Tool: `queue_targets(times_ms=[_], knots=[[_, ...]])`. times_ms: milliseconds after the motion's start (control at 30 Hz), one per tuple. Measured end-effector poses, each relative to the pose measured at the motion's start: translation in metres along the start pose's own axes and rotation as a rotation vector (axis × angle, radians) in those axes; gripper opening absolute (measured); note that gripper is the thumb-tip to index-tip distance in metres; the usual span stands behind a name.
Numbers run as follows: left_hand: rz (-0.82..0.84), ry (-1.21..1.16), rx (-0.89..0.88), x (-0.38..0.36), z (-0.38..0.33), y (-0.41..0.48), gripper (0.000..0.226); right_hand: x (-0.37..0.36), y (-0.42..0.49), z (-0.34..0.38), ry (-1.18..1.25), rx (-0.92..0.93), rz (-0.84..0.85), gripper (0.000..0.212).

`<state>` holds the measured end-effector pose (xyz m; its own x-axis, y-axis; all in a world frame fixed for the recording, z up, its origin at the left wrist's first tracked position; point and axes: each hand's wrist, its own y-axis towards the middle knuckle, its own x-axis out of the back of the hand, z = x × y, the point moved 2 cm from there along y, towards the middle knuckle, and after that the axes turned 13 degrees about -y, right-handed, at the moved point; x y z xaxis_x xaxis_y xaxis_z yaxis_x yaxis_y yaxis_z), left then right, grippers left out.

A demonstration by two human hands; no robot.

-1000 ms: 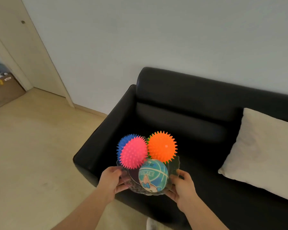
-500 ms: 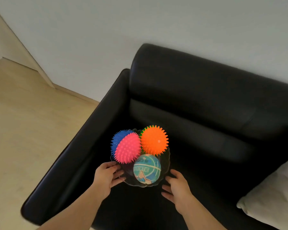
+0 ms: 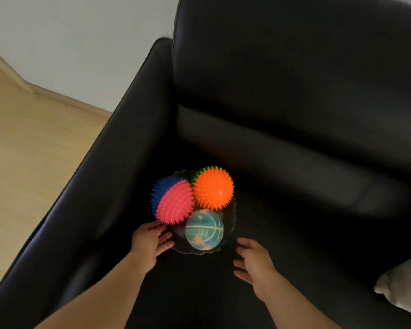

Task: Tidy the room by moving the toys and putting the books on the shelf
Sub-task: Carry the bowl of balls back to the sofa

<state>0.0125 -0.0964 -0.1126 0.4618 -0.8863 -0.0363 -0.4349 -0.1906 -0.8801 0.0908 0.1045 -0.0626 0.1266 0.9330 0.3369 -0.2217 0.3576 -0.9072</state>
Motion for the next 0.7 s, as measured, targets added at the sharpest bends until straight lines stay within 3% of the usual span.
queue_targets(times_ms=[433,600,700], knots=[[-0.165,0.194,0.062,-0.012,-0.002,0.018,0.039,0.009,0.008,-0.012,0.007,-0.044,-0.009,0.037],[-0.179,0.494,-0.119,-0.01,-0.022,-0.022,0.035,0.021,-0.028,0.004,0.029,0.034,0.005,0.036],[-0.092,0.438,-0.198,-0.02,-0.039,-0.074,0.034,0.037,-0.062,0.017,0.05,0.099,-0.009,0.033]])
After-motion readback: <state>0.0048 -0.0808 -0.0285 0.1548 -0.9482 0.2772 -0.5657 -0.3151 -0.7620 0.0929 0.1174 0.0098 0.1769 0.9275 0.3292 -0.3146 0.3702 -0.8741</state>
